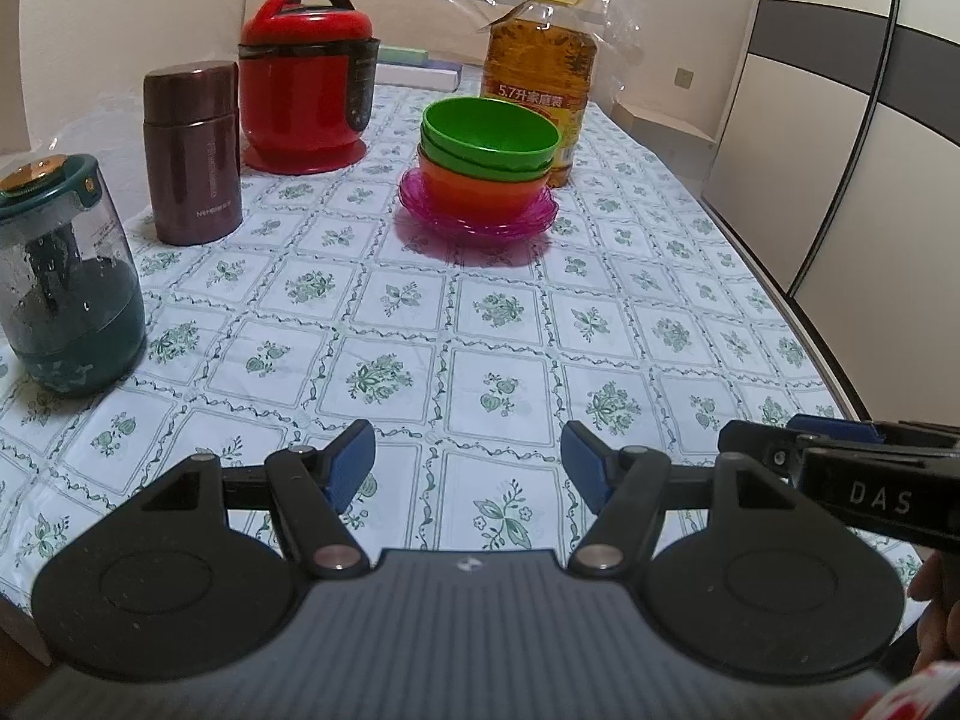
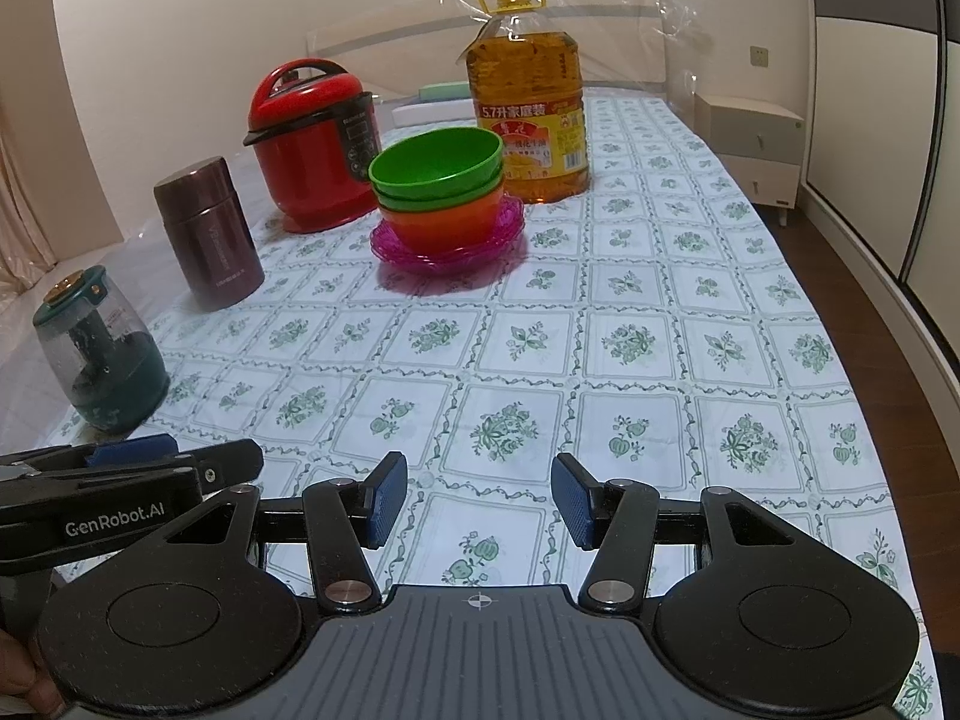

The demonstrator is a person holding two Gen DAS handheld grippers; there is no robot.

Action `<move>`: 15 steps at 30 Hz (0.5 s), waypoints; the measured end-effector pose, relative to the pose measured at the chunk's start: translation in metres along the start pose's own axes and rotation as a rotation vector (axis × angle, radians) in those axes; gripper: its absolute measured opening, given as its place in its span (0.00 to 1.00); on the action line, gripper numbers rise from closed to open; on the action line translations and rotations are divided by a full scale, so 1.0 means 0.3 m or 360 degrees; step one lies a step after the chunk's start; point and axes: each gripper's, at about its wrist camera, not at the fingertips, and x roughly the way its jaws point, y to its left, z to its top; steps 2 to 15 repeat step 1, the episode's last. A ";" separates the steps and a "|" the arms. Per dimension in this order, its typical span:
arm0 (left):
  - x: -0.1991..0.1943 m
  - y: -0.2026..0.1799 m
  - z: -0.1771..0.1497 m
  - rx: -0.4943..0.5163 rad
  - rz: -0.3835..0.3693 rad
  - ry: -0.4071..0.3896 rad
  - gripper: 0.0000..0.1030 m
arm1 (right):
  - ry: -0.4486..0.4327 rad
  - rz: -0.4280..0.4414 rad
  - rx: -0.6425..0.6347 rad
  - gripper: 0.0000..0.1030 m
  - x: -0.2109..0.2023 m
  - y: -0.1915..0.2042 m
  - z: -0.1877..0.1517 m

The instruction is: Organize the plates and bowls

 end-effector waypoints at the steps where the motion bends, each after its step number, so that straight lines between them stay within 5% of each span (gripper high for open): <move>1: -0.001 0.002 -0.003 -0.0001 -0.0005 0.0000 0.64 | 0.0000 0.0000 0.0001 0.52 0.003 0.000 0.001; 15: -0.001 0.002 -0.003 -0.0001 -0.0005 0.0000 0.64 | 0.0000 0.0000 0.0001 0.52 0.003 0.000 0.001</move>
